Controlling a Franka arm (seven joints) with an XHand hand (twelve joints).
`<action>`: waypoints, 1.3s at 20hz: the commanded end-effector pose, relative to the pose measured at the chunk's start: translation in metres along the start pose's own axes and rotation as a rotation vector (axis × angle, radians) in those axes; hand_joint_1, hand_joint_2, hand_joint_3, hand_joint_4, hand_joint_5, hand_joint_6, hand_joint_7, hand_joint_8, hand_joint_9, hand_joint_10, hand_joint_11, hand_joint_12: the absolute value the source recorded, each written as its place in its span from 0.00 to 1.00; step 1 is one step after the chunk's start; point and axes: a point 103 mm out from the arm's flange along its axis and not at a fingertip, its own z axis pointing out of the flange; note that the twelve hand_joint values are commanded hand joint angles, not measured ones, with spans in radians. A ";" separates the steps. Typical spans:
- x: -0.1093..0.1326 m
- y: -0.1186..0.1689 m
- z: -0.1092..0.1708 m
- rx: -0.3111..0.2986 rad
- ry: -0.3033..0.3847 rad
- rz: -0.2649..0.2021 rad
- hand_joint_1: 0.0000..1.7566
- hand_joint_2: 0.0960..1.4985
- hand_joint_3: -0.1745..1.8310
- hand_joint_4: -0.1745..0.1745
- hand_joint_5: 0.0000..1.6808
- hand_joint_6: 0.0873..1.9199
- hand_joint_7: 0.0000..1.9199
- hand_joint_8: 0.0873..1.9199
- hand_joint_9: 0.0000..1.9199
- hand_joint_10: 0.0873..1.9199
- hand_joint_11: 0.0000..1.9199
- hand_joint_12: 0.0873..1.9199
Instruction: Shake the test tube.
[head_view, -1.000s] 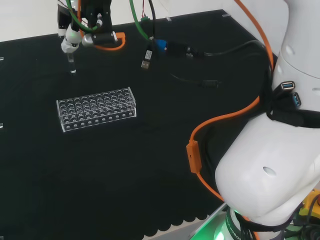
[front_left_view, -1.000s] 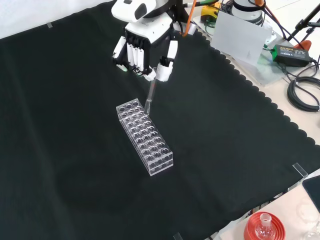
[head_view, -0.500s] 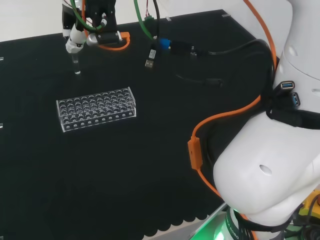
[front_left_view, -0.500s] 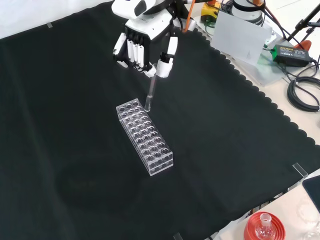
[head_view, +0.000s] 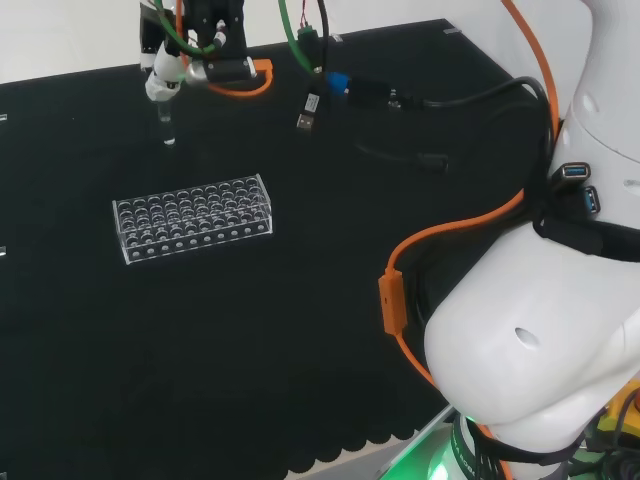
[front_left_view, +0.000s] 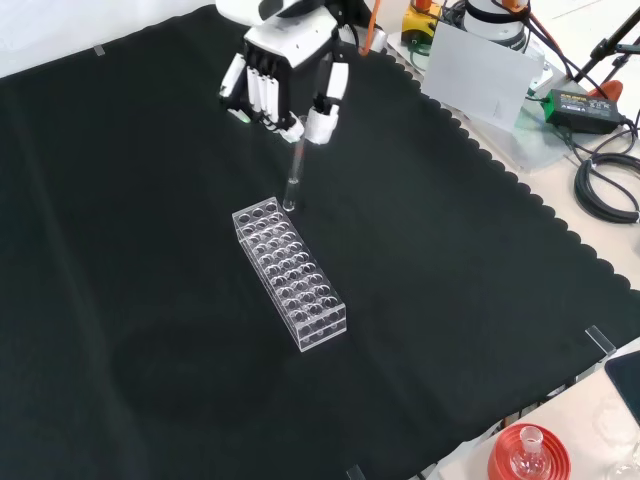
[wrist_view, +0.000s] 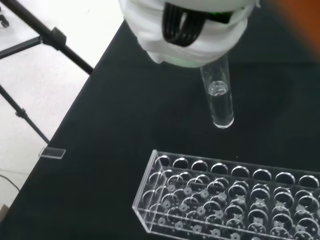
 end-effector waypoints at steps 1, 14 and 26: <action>0.097 -0.012 0.017 0.052 0.031 -0.202 0.74 0.45 0.35 0.00 0.73 0.31 0.68 0.29 0.61 0.25 0.24 0.71; -0.024 -0.017 -0.003 0.012 -0.014 0.081 0.74 0.45 0.35 0.00 0.74 0.31 0.68 0.29 0.61 0.25 0.24 0.71; -0.078 -0.018 -0.024 -0.034 -0.045 0.200 0.74 0.45 0.35 0.00 0.74 0.31 0.68 0.29 0.61 0.24 0.25 0.70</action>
